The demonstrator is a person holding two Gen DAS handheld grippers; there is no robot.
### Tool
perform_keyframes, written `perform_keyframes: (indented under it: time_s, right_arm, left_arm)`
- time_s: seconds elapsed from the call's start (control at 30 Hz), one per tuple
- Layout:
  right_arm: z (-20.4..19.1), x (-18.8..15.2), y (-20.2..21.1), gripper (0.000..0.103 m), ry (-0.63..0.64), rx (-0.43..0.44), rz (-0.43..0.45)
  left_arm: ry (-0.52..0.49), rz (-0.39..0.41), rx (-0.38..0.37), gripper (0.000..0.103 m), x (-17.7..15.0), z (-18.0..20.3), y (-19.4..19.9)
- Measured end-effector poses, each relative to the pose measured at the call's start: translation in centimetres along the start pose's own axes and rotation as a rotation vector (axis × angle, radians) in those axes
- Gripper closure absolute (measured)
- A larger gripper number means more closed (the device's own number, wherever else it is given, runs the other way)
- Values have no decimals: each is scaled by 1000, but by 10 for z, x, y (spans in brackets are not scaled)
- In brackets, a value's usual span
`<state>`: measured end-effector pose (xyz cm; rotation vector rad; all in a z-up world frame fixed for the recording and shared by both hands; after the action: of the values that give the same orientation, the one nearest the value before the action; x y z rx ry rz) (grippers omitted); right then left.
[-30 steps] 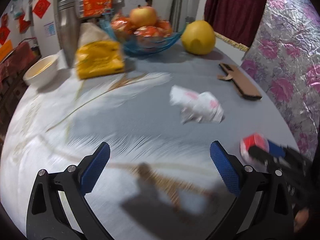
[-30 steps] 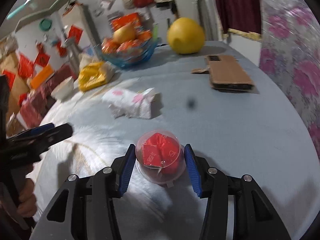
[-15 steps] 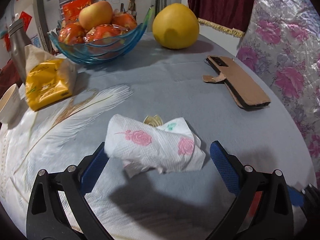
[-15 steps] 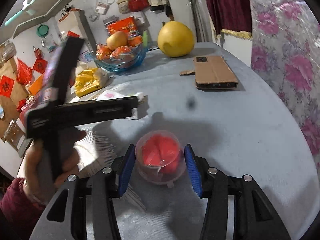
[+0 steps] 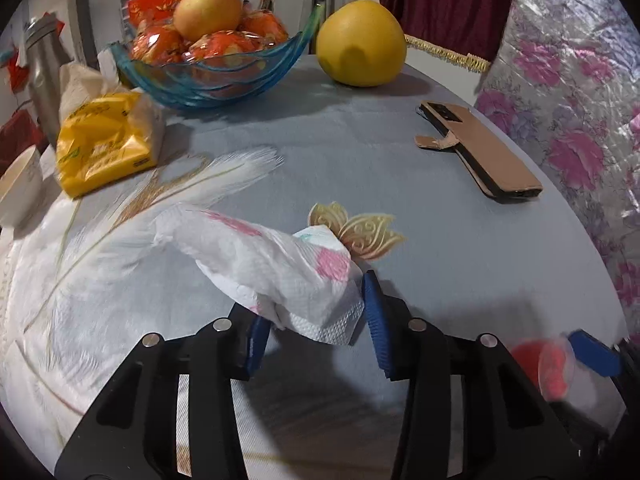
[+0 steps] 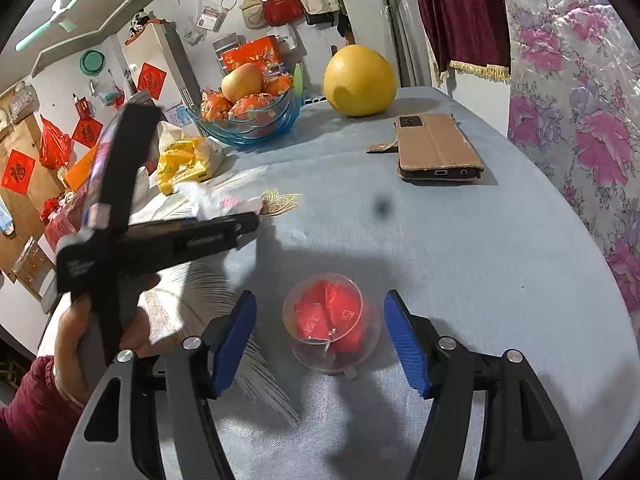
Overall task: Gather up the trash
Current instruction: 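Grasp the crumpled white tissue with the left tool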
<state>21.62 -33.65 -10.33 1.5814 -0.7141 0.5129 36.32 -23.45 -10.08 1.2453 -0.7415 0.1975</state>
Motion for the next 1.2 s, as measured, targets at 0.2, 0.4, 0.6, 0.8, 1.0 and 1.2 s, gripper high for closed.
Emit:
perform_keyframes:
  time_s: [0.2, 0.4, 0.6, 0.8, 1.0, 1.2]
  right_arm:
    - [-2, 0, -1, 37, 11, 10, -7]
    - [-6, -1, -3, 36, 26, 8, -13]
    - [-5, 0, -5, 35, 32, 0, -26]
    - [-10, -1, -10, 30, 55, -20, -52]
    - [-11, -3, -16, 30, 71, -33, -81]
    - [-14, -3, -18, 29, 87, -44, -90]
  left_arm:
    - [73, 33, 15, 64, -17, -30, 29]
    - [84, 51, 73, 63, -41, -52, 49]
    - [78, 57, 110, 40, -40, -52, 47]
    - [118, 58, 109, 27, -37, -61, 46]
    - [141, 43, 107, 27, -34, -65, 41]
    - [128, 18, 127, 27, -37, -63, 36]
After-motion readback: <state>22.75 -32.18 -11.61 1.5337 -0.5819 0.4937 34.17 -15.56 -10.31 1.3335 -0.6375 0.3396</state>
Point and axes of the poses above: each gripper's, at about its wrist camera, not at the fingertips, and y roughly against the way its jaws point, z to its right, x to its top, the point moved 5 cm from there along -y, roughly the way its jaws point, and after that the axes turned 5 degrees about y, right-handed, at the moved point
